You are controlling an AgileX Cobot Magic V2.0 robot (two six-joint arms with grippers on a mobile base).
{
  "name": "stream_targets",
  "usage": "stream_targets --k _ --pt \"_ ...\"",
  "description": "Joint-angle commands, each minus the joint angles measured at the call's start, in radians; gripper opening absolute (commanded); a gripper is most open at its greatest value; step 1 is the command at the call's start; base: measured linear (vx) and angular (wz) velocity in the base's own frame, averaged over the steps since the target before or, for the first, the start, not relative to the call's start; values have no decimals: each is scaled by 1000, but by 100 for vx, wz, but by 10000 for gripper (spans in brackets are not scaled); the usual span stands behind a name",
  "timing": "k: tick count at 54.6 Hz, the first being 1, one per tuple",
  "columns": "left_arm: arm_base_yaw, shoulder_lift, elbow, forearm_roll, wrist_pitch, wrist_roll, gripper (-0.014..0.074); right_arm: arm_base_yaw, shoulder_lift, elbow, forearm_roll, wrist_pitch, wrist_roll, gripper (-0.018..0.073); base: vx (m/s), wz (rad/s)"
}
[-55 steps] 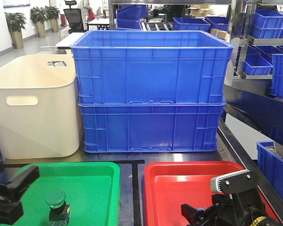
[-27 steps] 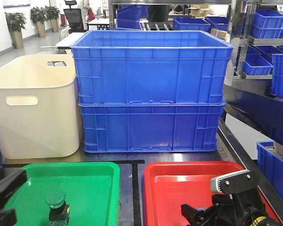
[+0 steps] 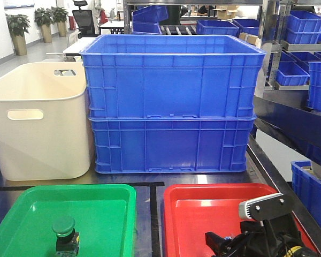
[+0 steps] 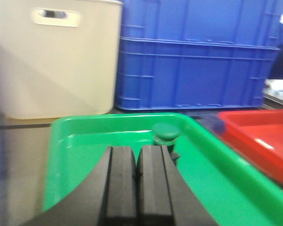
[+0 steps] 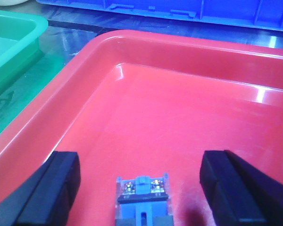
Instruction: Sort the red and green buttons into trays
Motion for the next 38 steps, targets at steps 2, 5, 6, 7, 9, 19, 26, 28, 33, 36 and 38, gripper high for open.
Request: stream_targets --k 2,5,6,7,9,19,26,28,33,36,38 --pt "56 -116 68 -10 -68 1 -7 2 -25 -30 5 -73 -2 585 0 0" --pt "94 -191 73 -5 14 0 -7 2 -25 -30 5 -73 -2 585 0 0" --pt "106 -214 69 -3 51 1 -7 2 -25 -30 5 -71 -2 585 0 0" --pt "119 -229 67 -1 75 1 -7 2 -25 -30 5 -72 -2 585 0 0" --pt "139 -268 68 12 107 1 -6 2 -25 -30 5 -72 -2 585 0 0" --pt "211 -259 69 38 101 1 -7 2 -23 -30 5 -72 -2 585 0 0" --pt "217 -258 69 38 101 1 -6 2 -23 -30 5 -72 -2 585 0 0" --pt "217 -258 69 38 101 1 -6 2 -23 -30 5 -72 -2 585 0 0" --pt "217 -258 69 38 101 1 -6 2 -23 -30 5 -72 -2 585 0 0" --pt "217 -258 69 38 101 1 -6 2 -23 -30 5 -72 -2 585 0 0" --pt "217 -258 69 38 101 1 -6 2 -23 -30 5 -72 -2 585 0 0"
